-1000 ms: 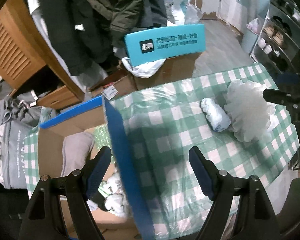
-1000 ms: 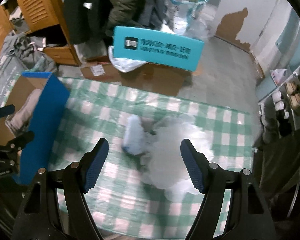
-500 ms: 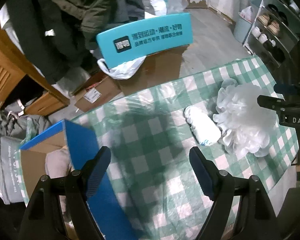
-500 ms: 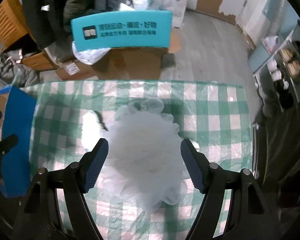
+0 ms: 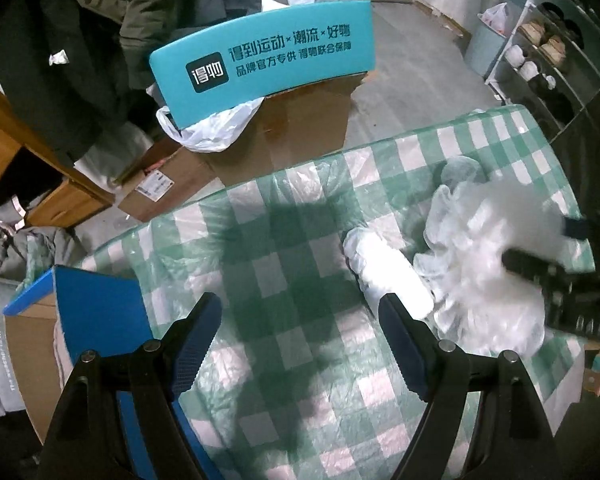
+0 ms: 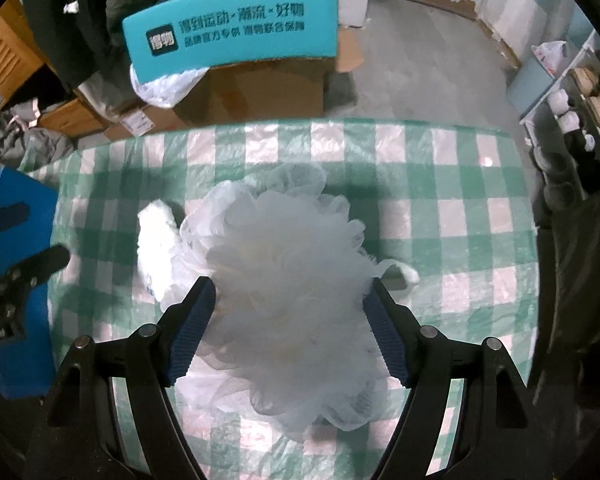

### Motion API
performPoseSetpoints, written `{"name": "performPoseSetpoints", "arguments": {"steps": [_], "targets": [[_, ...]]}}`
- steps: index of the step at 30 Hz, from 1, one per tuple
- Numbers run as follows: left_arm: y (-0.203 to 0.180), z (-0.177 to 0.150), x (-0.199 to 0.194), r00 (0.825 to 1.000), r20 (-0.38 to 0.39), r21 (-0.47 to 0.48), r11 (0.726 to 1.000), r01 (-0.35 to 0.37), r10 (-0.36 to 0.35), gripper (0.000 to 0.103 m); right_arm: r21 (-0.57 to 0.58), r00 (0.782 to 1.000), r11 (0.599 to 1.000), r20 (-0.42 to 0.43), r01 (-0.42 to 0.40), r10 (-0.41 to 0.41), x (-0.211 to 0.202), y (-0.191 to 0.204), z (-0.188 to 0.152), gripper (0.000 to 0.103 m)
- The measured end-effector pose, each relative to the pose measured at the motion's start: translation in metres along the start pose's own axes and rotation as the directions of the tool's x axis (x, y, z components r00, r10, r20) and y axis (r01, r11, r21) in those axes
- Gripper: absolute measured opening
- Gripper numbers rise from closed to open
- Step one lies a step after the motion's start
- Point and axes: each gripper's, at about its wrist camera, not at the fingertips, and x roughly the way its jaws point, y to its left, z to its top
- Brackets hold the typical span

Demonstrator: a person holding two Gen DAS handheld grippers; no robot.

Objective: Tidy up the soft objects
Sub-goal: 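Grasp the white sock with the left gripper while the right grasps the white bath puff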

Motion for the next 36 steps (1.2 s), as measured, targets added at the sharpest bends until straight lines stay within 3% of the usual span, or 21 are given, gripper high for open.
{"name": "performPoseSetpoints", "arguments": {"steps": [5, 15, 17, 19, 22, 25, 28, 36], "targets": [[-0.009, 0.005, 0.015, 1.0, -0.03, 0.007, 1.0, 0.008, -0.008, 0.082, 0.0, 0.997, 0.999, -0.068, -0.041, 0.041, 0.023, 0.005, -0.009, 0.078], [-0.02, 0.005, 0.041, 0.997, -0.076, 0.017, 1.0, 0.023, -0.021, 0.082, -0.064, 0.994, 0.998, -0.109, -0.028, 0.021, 0.046, 0.02, -0.029, 0.081], [-0.02, 0.006, 0.044, 0.996, -0.083, 0.003, 1.0, 0.03, -0.03, 0.082, -0.052, 0.993, 0.998, -0.115, -0.036, 0.03, 0.048, 0.017, -0.031, 0.073], [-0.02, 0.008, 0.046, 0.995, -0.087, -0.015, 0.999, 0.045, -0.047, 0.082, -0.05, 0.993, 0.998, -0.115, -0.036, 0.03, 0.046, 0.018, -0.031, 0.059], [-0.026, 0.01, 0.047, 0.994, -0.087, -0.016, 0.998, 0.058, -0.06, 0.082, -0.058, 0.996, 0.998, -0.087, 0.002, -0.007, 0.039, 0.019, -0.031, 0.051], [-0.034, 0.01, 0.048, 0.995, -0.081, 0.001, 0.998, 0.063, -0.062, 0.082, -0.043, 0.997, 0.999, -0.082, 0.006, -0.009, 0.035, 0.015, -0.033, 0.05], [-0.041, 0.008, 0.052, 0.994, -0.079, 0.012, 0.997, 0.077, -0.076, 0.089, -0.027, 0.996, 1.0, -0.087, 0.009, -0.011, 0.034, 0.009, -0.034, 0.051], [-0.056, 0.006, 0.073, 0.992, -0.101, 0.013, 0.997, 0.08, -0.079, 0.089, 0.017, 0.996, 1.0, -0.085, 0.002, -0.001, 0.032, -0.011, -0.032, 0.051]]}}
